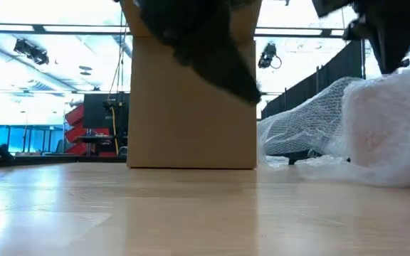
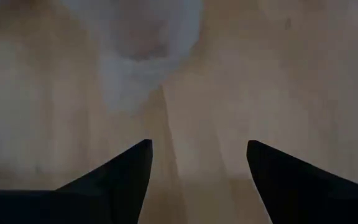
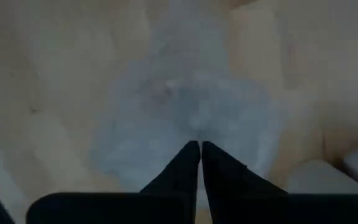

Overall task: Wrap mug
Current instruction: Wrap the orange cup with the bubble wrap

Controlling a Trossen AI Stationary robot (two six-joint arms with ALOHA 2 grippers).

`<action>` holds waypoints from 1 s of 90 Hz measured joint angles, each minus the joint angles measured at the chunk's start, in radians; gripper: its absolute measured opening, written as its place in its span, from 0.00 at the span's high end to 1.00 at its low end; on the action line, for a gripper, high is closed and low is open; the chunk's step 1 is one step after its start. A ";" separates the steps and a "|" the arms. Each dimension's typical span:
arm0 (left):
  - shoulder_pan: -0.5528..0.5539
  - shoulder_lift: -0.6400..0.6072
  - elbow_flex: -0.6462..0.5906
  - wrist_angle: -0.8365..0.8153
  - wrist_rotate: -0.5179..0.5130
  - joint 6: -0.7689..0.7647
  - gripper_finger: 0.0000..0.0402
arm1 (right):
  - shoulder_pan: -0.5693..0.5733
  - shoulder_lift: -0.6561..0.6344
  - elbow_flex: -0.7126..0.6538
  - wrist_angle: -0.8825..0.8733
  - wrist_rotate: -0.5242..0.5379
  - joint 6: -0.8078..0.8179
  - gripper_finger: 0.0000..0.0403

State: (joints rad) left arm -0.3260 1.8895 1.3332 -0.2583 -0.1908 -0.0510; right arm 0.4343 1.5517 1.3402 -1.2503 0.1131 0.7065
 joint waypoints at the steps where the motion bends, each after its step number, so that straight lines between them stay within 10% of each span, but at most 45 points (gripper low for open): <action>1: 0.000 0.000 -0.003 0.001 0.000 -0.007 0.38 | 0.000 0.000 0.003 0.005 0.002 0.000 1.00; 48: -0.005 0.000 -0.030 -0.024 -0.007 -0.003 0.38 | -0.069 -0.009 -0.379 0.361 -0.048 0.079 1.00; 90: -0.003 0.000 -0.030 -0.018 -0.008 0.045 0.38 | -0.070 -0.085 -0.056 -0.028 -0.114 0.172 1.00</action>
State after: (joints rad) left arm -0.3294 1.8900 1.3031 -0.2764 -0.1986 -0.0058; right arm 0.3645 1.4666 1.2838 -1.2781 -0.0008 0.8782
